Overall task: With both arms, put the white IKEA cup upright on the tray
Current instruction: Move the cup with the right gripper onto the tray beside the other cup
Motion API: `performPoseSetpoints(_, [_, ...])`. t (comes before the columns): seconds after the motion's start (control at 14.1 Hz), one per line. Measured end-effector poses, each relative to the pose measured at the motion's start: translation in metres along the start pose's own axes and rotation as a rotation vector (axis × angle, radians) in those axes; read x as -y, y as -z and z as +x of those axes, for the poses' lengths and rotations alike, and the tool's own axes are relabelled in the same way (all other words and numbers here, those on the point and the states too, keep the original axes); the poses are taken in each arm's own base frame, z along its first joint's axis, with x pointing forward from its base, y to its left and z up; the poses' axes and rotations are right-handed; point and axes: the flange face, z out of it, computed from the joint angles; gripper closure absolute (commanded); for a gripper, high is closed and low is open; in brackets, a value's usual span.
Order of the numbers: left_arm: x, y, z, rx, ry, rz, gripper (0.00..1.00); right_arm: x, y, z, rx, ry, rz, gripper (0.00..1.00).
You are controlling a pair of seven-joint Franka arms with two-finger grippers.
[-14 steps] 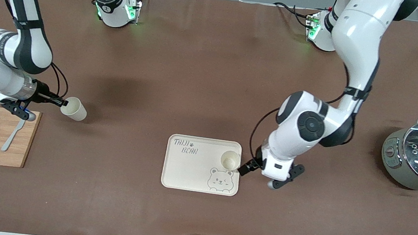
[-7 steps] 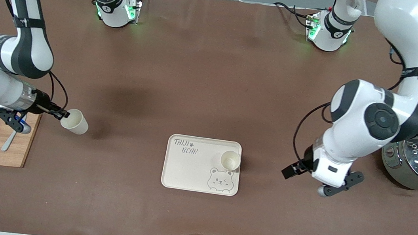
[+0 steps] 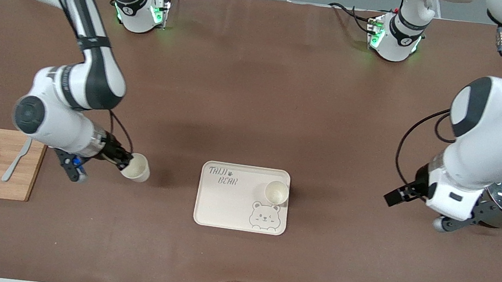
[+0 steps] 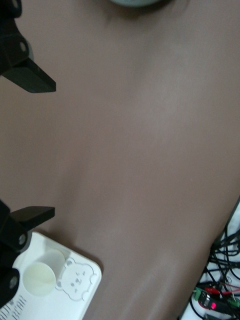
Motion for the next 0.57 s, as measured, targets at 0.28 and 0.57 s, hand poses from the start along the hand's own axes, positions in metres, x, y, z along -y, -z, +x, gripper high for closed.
performPoseSetpoints(0.28, [0.046, 0.042, 0.0, 0.036, -0.05, 0.033, 0.0, 0.048, -0.03, -0.049, 0.003, -0.16, -0.006, 1.0])
performPoseSetpoints(0.57, [0.085, 0.074, -0.005, 0.072, -0.108, 0.056, 0.0, 0.081, -0.056, -0.099, 0.029, -0.277, -0.004, 1.0])
